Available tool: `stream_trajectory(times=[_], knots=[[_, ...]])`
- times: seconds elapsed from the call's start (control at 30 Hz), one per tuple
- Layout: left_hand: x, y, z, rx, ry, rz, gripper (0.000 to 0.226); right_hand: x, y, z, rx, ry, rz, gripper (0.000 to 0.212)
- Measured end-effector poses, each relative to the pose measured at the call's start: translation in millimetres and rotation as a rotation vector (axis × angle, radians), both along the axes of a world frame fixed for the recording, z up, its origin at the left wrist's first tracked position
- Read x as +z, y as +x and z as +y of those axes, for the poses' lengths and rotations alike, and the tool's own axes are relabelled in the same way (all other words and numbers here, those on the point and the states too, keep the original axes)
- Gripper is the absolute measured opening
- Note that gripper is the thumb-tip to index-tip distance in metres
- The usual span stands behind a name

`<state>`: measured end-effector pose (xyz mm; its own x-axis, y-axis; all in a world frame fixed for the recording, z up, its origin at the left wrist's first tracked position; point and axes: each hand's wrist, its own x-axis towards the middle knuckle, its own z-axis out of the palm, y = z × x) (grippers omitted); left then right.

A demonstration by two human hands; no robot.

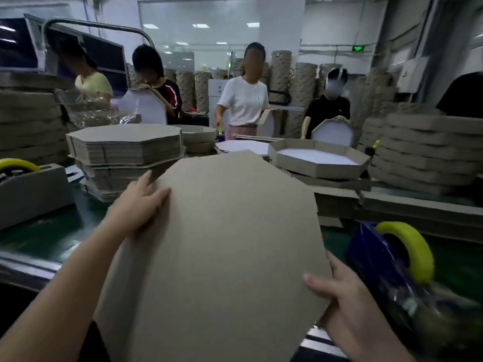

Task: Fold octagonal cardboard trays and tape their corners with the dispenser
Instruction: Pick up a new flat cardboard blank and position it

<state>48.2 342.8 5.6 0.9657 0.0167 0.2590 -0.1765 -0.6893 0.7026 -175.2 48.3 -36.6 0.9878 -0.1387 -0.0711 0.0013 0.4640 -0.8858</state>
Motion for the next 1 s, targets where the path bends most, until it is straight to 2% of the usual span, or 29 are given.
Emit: stream_trajectory(times=[0.03,0.1,0.17,0.2,0.27,0.33,0.4,0.5,0.63,0.73,0.8,0.9,1.0], knots=[[-4,-6,-1,-0.046,-0.182,0.043,0.045,1,-14,-5,-0.008,-0.047,0.028,0.059],[-11,-28,-9,-0.12,-0.483,0.086,0.023,7,-34,-19,-0.095,-0.278,0.108,0.051],[-16,-53,-22,-0.17,-0.602,0.081,0.013,14,-46,-35,-0.304,-0.603,0.205,0.049],[-16,-64,-31,-0.184,-0.576,0.059,0.014,18,-50,-41,-0.454,-0.818,0.204,0.053],[-15,-86,-58,-0.23,-0.404,-0.004,0.021,27,-54,-40,-0.689,-1.32,0.001,0.054],[-16,-114,-92,-0.332,-0.157,-0.104,0.017,34,-48,-27,-0.662,-1.563,-0.292,0.046],[-21,-139,-127,-0.445,0.039,-0.22,0.015,30,-36,-14,-0.514,-1.699,-0.405,0.042],[-32,-156,-161,-0.513,0.088,-0.28,0.017,15,-19,-6,-0.361,-1.784,-0.334,0.043],[-45,-150,-173,-0.631,0.07,-0.185,0.012,-6,-13,-21,-0.317,-1.767,-0.257,0.034],[-36,-128,-168,-0.796,0.106,-0.086,0.009,-15,-14,-31,-0.279,-1.731,-0.222,0.028],[-25,-104,-169,-0.833,0.089,-0.055,0.003,-16,-16,-34,-0.265,-1.713,-0.203,0.024],[-17,-60,-185,-0.789,0.109,-0.059,0.016,-15,-18,-36,-0.243,-1.687,-0.166,0.019],[-27,-10,-209,-0.626,0.263,-0.172,0.018,-10,-18,-37,-0.225,-1.68,-0.141,0.017]])
